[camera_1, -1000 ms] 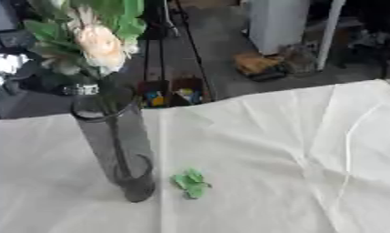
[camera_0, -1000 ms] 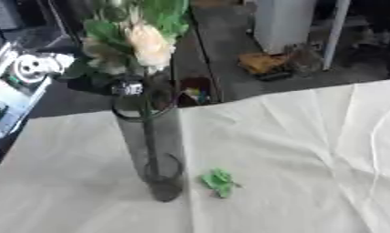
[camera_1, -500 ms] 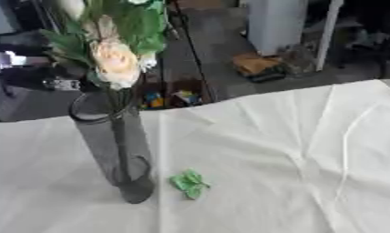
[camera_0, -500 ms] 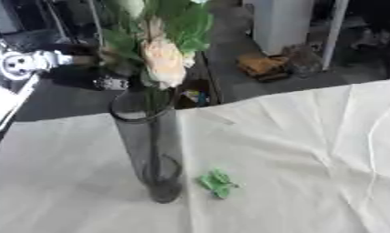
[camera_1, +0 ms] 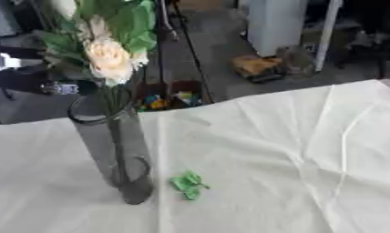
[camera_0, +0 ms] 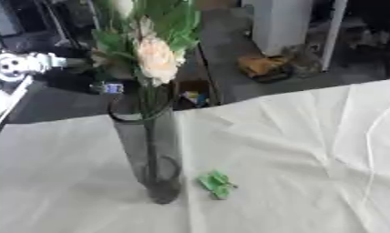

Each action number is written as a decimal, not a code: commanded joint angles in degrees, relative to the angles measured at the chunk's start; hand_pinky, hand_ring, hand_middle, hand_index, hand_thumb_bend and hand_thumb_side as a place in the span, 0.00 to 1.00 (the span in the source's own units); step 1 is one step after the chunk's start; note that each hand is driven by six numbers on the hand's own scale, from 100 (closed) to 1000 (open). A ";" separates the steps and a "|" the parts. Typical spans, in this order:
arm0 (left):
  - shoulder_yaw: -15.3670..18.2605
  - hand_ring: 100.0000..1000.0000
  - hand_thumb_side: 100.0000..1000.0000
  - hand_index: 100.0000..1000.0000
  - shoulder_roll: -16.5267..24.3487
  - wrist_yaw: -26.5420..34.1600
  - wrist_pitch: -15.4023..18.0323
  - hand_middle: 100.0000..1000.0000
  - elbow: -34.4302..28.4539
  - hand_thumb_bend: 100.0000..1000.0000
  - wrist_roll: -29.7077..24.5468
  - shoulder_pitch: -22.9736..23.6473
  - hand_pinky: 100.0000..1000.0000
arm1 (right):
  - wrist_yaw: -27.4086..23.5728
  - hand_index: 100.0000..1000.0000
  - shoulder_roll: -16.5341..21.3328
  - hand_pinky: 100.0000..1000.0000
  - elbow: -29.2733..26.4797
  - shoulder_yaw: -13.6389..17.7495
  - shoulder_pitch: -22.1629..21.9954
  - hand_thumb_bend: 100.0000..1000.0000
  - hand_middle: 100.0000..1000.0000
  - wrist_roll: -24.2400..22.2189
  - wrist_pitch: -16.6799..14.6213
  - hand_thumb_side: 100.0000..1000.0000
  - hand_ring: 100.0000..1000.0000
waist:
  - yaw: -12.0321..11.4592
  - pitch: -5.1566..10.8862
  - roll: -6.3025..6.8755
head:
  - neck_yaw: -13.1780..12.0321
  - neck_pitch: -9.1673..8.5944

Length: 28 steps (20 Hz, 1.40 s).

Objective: Arrange flowers into the vase.

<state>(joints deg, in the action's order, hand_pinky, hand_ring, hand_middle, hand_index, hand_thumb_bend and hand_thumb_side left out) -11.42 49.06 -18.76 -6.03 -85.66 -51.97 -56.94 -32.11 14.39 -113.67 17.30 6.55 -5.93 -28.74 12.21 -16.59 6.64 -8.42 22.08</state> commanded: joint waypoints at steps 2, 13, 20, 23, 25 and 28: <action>0.83 1.00 0.96 1.00 3.12 -1.57 0.60 1.00 -0.63 0.35 0.00 -0.51 1.00 | -0.07 0.90 1.30 0.82 -0.92 0.28 0.09 0.00 0.40 0.06 0.08 0.89 0.71 | 0.02 1.17 -0.44 | 0.11 0.11; 3.66 1.00 0.97 1.00 6.97 -0.75 1.41 1.00 -2.73 0.35 0.00 1.92 1.00 | 0.03 0.90 1.29 0.82 -0.92 0.62 -0.34 0.00 0.40 0.42 -0.49 0.89 0.71 | -0.52 1.21 -0.87 | 0.66 0.43; 7.39 1.00 1.00 1.00 9.31 3.02 1.02 1.00 -6.78 0.26 0.09 4.81 1.00 | -0.04 0.90 1.19 0.82 -0.92 0.80 -0.53 0.00 0.40 0.68 -1.11 0.88 0.71 | -1.16 1.05 -1.51 | 1.17 0.52; 10.82 1.00 1.00 1.00 9.97 5.78 -1.34 0.96 -9.43 0.29 3.74 6.11 0.99 | -0.15 0.89 1.14 0.82 -0.92 0.88 -0.66 0.00 0.40 0.85 -1.54 0.86 0.71 | -1.55 0.98 -1.94 | 1.57 0.59; 12.68 0.99 1.00 0.98 10.09 7.16 -3.57 0.91 -11.86 0.03 8.89 7.17 0.93 | -0.33 0.89 1.10 0.82 -0.92 0.87 -0.70 0.00 0.40 0.92 -1.85 0.88 0.71 | -1.82 0.92 -2.26 | 1.82 0.61; 15.97 0.93 1.00 0.99 9.98 10.67 -9.38 0.89 -16.33 0.00 23.12 9.15 0.81 | -0.52 0.89 0.98 0.81 -0.92 1.01 -0.82 0.00 0.40 1.02 -2.25 0.88 0.71 | -2.27 0.83 -2.85 | 2.24 0.59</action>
<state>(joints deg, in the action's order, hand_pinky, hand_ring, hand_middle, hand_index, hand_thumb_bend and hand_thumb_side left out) 2.27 56.61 -9.50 -13.49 -99.83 -33.69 -47.26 -32.20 14.38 -113.67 17.75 5.54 -4.87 -30.60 10.00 -16.61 3.99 -6.42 22.58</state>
